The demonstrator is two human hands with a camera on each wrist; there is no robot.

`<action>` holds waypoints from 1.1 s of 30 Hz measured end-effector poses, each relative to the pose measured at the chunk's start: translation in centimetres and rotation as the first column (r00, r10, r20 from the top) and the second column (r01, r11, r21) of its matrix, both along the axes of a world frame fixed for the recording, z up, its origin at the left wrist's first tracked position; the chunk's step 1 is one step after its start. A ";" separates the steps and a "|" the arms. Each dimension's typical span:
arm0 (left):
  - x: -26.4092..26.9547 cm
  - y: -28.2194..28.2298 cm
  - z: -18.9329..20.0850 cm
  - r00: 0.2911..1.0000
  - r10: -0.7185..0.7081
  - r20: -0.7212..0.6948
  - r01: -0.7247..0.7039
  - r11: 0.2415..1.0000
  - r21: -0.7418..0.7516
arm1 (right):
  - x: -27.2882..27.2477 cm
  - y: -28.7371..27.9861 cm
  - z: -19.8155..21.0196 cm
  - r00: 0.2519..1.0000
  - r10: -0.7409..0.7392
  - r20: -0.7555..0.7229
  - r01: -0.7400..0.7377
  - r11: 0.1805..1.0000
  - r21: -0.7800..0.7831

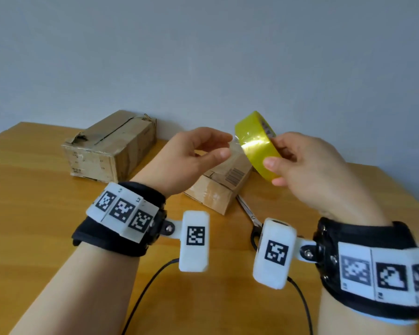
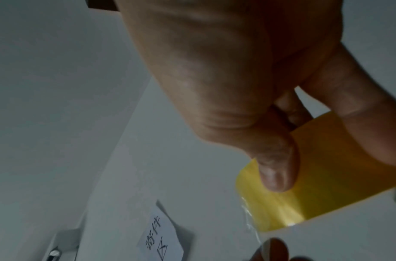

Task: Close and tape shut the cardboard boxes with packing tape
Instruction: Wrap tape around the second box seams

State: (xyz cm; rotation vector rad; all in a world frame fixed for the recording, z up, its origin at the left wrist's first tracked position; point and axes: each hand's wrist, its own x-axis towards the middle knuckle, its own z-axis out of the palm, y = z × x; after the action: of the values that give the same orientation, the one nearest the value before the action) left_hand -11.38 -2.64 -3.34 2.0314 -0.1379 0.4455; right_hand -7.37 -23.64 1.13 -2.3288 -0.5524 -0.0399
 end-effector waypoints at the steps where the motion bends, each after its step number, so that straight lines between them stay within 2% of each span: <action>1: 0.0 -0.2 -0.1 1.000 -0.003 -0.013 0.002 0.999 -0.035 | -0.1 0.4 -0.2 1.000 0.017 0.013 -0.017 1.000 -0.001; 9: 0.3 0.5 -0.5 0.999 0.049 -0.013 -0.050 0.975 -0.218 | 0.3 2.2 -1.2 0.990 0.069 0.123 -0.058 0.994 -0.088; 12: 0.6 0.5 -0.7 0.998 0.036 -0.042 -0.046 0.965 -0.259 | 0.6 2.3 -1.4 0.972 0.028 0.234 0.005 0.990 -0.141; 15: 0.7 0.5 -0.7 0.999 -0.003 -0.054 -0.016 0.937 -0.349 | 1.0 2.2 -1.6 0.950 -0.018 0.311 0.052 0.994 -0.100; 17: 0.7 0.3 -0.5 0.993 -0.098 -0.066 0.052 0.865 -0.499 | 1.2 2.3 -1.9 0.925 -0.023 0.379 0.055 0.996 -0.076; 19: 0.5 0.1 0.0 0.981 -0.188 -0.052 0.107 0.742 -0.661 | 1.2 2.6 -2.0 0.894 -0.016 0.447 0.047 0.997 -0.059; 21: 0.5 0.1 0.3 0.976 -0.218 -0.011 0.136 0.647 -0.750 | 1.1 2.8 -2.1 0.871 0.014 0.491 0.003 0.999 -0.033; 23: 0.4 0.3 0.5 0.974 -0.222 0.047 0.170 0.580 -0.797 | 1.1 2.9 -2.0 0.893 0.077 0.442 -0.089 0.996 0.004; 27: 0.1 1.0 0.7 0.973 -0.218 0.076 0.192 0.579 -0.793 | 1.2 2.7 -2.1 0.955 0.188 0.231 -0.227 0.961 0.156; 30: 0.1 1.2 0.5 0.962 -0.250 0.106 0.236 0.575 -0.783 | 1.6 3.0 -2.5 0.953 0.055 0.297 -0.154 0.934 0.323; 33: 0.2 1.4 0.3 0.961 -0.242 0.132 0.253 0.586 -0.770 | 1.3 3.2 -2.4 0.927 -0.101 0.362 -0.050 0.922 0.385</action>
State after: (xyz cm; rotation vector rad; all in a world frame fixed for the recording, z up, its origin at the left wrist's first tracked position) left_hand -11.20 -1.28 -3.03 1.1032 -0.1930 0.2629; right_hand -6.08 -20.45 -1.31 -1.9405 -0.6342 -0.5712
